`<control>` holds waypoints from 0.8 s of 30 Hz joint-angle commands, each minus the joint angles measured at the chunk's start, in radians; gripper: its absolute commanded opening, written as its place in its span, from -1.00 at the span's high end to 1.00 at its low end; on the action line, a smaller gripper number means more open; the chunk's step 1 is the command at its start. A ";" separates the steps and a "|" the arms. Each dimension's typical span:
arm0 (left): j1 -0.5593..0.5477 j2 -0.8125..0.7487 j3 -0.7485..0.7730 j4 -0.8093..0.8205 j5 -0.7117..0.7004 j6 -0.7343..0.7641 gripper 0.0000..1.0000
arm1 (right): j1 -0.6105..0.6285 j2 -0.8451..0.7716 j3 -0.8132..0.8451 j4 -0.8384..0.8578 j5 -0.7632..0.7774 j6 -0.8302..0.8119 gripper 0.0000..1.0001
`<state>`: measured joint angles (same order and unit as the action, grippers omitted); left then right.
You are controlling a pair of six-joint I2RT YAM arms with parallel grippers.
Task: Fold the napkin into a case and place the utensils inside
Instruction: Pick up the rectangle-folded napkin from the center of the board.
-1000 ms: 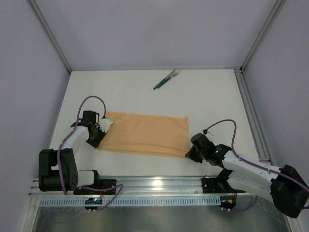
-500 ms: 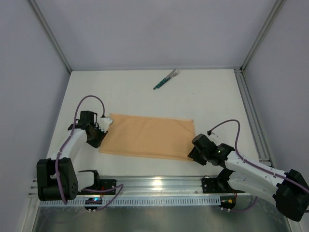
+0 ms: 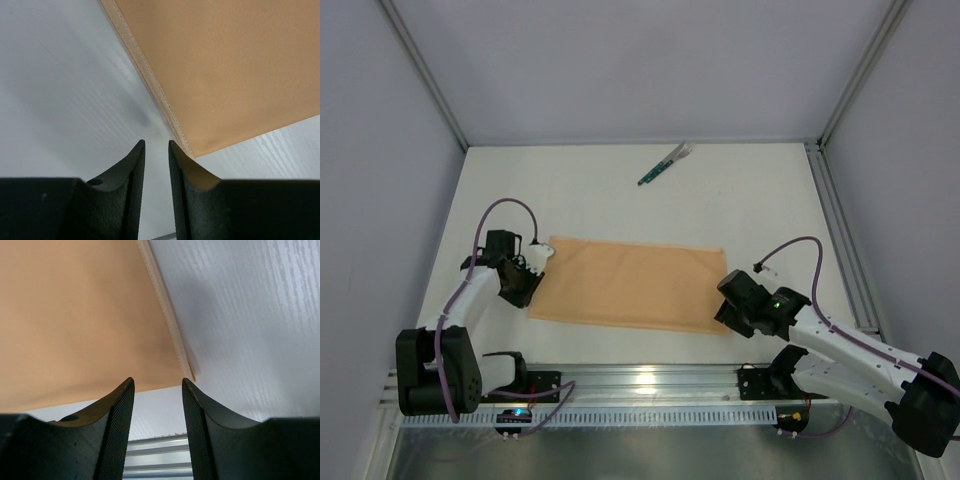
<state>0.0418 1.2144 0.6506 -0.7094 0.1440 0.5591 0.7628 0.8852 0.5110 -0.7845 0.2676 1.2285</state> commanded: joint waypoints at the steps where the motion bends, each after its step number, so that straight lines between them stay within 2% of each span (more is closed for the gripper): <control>1: 0.006 -0.012 0.021 -0.015 0.055 -0.008 0.44 | 0.007 -0.009 0.014 -0.081 0.033 0.023 0.04; 7: 0.006 -0.004 0.021 -0.010 0.068 -0.014 0.43 | 0.010 -0.015 -0.015 -0.141 0.058 0.111 -0.15; 11: 0.006 -0.013 0.029 -0.019 0.088 -0.016 0.41 | 0.009 0.026 -0.090 -0.001 0.033 0.149 -0.20; 15: 0.004 -0.013 0.032 -0.025 0.083 -0.010 0.41 | 0.010 0.063 -0.080 0.027 0.076 0.166 -0.25; 19: 0.004 -0.015 0.024 -0.024 0.074 -0.004 0.41 | 0.010 0.092 -0.132 0.131 0.012 0.163 -0.18; 20: 0.004 -0.015 0.021 -0.021 0.074 -0.004 0.41 | 0.012 0.115 -0.149 0.152 -0.008 0.161 -0.08; 24: 0.004 -0.018 0.024 -0.024 0.072 -0.007 0.41 | 0.012 0.143 -0.161 0.203 -0.074 0.151 0.07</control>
<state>0.0418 1.2144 0.6506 -0.7242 0.2024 0.5545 0.7681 0.9787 0.4175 -0.6304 0.2539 1.3586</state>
